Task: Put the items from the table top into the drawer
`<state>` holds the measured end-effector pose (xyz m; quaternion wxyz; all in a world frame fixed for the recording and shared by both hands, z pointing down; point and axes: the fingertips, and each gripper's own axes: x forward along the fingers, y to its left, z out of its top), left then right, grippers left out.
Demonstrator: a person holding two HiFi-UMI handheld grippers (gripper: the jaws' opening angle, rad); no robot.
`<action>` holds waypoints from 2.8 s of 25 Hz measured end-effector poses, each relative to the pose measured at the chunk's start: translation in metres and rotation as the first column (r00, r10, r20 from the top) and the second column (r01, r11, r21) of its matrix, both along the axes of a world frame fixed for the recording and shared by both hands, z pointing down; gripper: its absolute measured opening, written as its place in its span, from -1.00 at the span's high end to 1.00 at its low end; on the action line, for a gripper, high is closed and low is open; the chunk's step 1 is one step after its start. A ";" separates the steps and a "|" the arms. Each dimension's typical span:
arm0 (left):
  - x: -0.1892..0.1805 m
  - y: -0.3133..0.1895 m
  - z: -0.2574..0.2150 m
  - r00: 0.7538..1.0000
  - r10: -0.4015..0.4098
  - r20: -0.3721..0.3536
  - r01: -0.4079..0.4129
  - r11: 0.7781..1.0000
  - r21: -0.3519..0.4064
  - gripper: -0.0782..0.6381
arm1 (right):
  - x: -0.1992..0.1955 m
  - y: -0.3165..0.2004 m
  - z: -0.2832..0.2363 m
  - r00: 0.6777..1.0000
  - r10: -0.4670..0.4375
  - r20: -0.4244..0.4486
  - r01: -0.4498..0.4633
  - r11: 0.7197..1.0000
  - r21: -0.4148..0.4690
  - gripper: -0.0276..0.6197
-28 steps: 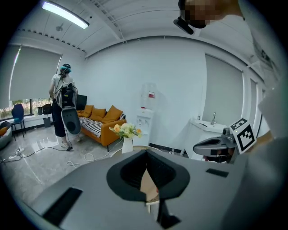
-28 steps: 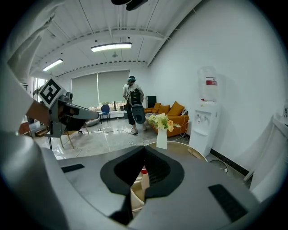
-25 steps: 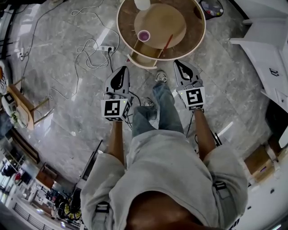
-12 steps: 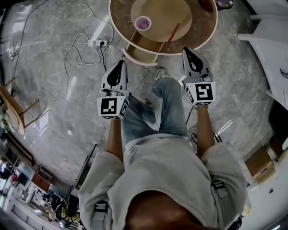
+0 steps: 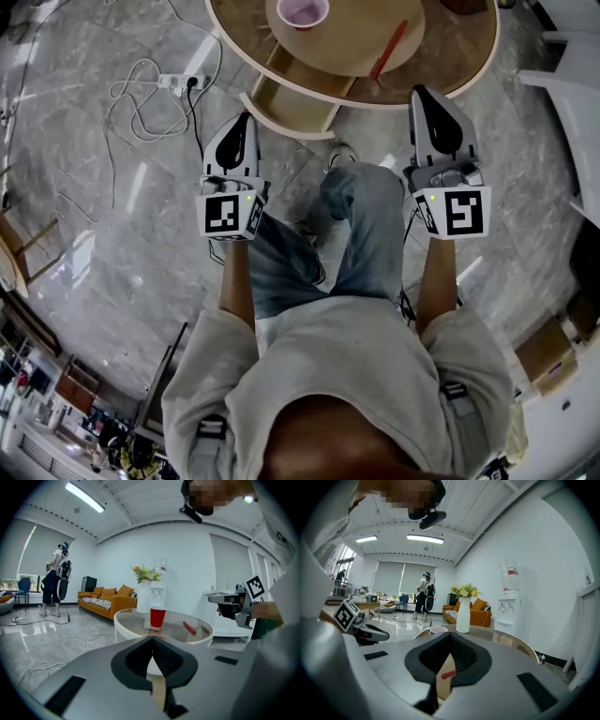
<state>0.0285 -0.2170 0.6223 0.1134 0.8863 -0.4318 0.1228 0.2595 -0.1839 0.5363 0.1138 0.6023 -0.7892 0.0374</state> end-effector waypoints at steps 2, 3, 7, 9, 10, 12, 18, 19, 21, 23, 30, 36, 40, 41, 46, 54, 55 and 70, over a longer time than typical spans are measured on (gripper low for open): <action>-0.002 0.001 0.025 1.000 0.003 -0.014 -0.003 1.000 0.022 0.74 | -0.003 0.001 0.016 1.000 -0.001 -0.015 0.002 0.999 0.036 0.84; -0.004 0.001 0.036 1.000 0.005 -0.020 -0.005 0.999 0.033 0.74 | -0.005 0.002 0.024 1.000 -0.002 -0.024 0.003 0.999 0.051 0.84; -0.014 0.007 0.070 0.999 0.016 -0.045 -0.012 0.997 0.070 0.74 | -0.015 0.009 0.051 0.998 -0.005 -0.067 0.011 0.996 0.090 0.84; -0.017 0.010 0.082 0.998 0.022 -0.057 -0.017 0.996 0.089 0.74 | -0.018 0.015 0.057 0.996 -0.002 -0.088 0.012 0.994 0.110 0.84; -0.018 0.012 0.087 0.998 0.027 -0.064 -0.020 0.995 0.100 0.74 | -0.020 0.017 0.059 0.995 0.001 -0.102 0.012 0.992 0.124 0.84; -0.020 0.016 0.096 0.997 0.038 -0.074 -0.029 0.993 0.117 0.74 | -0.024 0.019 0.060 0.992 0.002 -0.128 0.017 0.989 0.145 0.84; -0.020 0.034 0.106 0.992 0.077 -0.098 -0.062 0.987 0.149 0.74 | -0.016 0.024 0.067 0.983 -0.011 -0.184 0.031 0.994 0.109 0.84; -0.022 0.036 0.107 0.992 0.080 -0.100 -0.065 0.986 0.152 0.74 | -0.014 0.022 0.068 0.981 -0.011 -0.191 0.030 0.995 0.099 0.84; -0.026 0.042 0.111 0.991 0.076 -0.114 -0.060 0.988 0.143 0.74 | -0.010 0.018 0.070 0.979 -0.008 -0.203 0.023 0.997 0.072 0.84; -0.029 0.045 0.112 0.988 0.073 -0.135 -0.055 0.990 0.133 0.74 | -0.008 0.010 0.073 0.972 -0.015 -0.233 0.024 0.999 0.037 0.84; -0.019 0.044 0.107 0.986 0.092 -0.140 -0.072 0.987 0.144 0.74 | 0.009 -0.023 0.085 0.986 -0.066 -0.154 0.052 0.994 -0.097 0.84; -0.017 0.038 0.103 0.986 0.083 -0.142 -0.061 0.986 0.156 0.74 | 0.036 -0.062 0.094 0.999 -0.041 0.008 0.042 0.962 -0.268 0.68; -0.022 0.039 0.105 0.988 0.068 -0.140 -0.046 0.987 0.155 0.74 | 0.037 -0.080 0.106 1.000 -0.025 -0.015 0.017 0.933 -0.360 0.41; -0.025 0.038 0.105 0.988 0.057 -0.144 -0.035 0.988 0.151 0.74 | 0.036 -0.085 0.107 1.000 -0.014 -0.019 0.006 0.928 -0.373 0.38; -0.033 0.037 0.098 0.984 0.015 -0.179 0.012 0.989 0.149 0.74 | 0.038 -0.097 0.111 0.998 0.045 -0.049 -0.062 0.896 -0.440 0.34; -0.037 0.039 0.091 0.982 0.008 -0.186 0.024 0.985 0.169 0.74 | 0.042 -0.105 0.126 0.992 0.055 -0.115 -0.110 0.830 -0.546 0.30; -0.038 0.039 0.091 0.982 0.005 -0.188 0.027 0.985 0.170 0.74 | 0.042 -0.105 0.126 0.993 0.056 -0.106 -0.106 0.824 -0.556 0.31; -0.042 0.040 0.087 0.977 0.003 -0.212 0.034 0.984 0.174 0.74 | 0.030 -0.100 0.124 0.975 -0.022 -0.219 -0.097 0.850 -0.517 0.50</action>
